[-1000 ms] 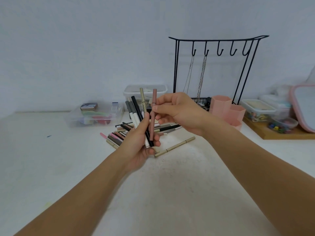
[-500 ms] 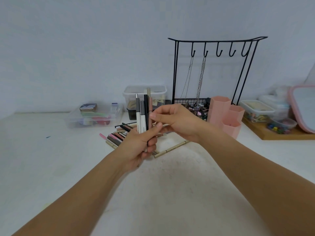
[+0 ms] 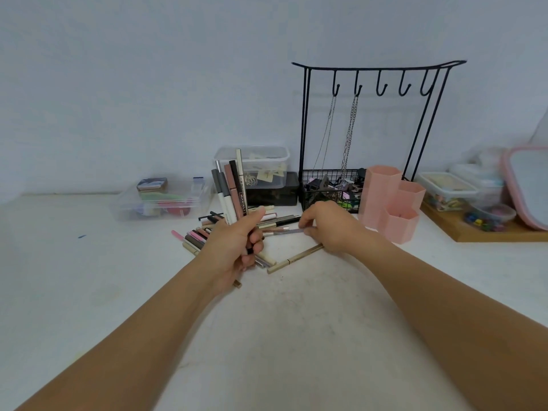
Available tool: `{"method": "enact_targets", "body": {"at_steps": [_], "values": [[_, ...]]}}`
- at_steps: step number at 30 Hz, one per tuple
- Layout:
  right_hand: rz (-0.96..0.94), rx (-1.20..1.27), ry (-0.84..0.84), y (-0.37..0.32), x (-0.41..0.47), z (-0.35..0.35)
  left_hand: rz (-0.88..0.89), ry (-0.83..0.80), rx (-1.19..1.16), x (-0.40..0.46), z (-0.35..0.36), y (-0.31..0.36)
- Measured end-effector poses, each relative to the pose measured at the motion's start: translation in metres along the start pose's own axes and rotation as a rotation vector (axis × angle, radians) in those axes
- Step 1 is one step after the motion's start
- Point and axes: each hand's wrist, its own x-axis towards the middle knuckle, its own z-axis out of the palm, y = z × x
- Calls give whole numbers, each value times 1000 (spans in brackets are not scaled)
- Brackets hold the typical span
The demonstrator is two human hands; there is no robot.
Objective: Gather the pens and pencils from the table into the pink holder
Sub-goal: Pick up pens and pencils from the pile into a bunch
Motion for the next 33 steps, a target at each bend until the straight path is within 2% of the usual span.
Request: {"method": "enact_targets", "body": {"at_steps": [6,10,12,18,22,24,33], "values": [[27,-49,-76,6,0,-17,17,39,60,0,-2,0],[32,-13,-63,7,1,-40,34,39,55,1,-2,-2],[40,132,-60,3,-2,-49,41,35,38,1,-1,-2],[45,825,-152,-20,-10,-58,37,38,-48,-1,4,0],[38,1110,-207,-44,-13,-54,51,10,-110,-1,5,0],[33,1180,-242,-58,-16,-48,65,-20,-107,0,4,-2],[68,1198,-221,-73,-20,-30,125,-112,-49,1,3,-5]]}}
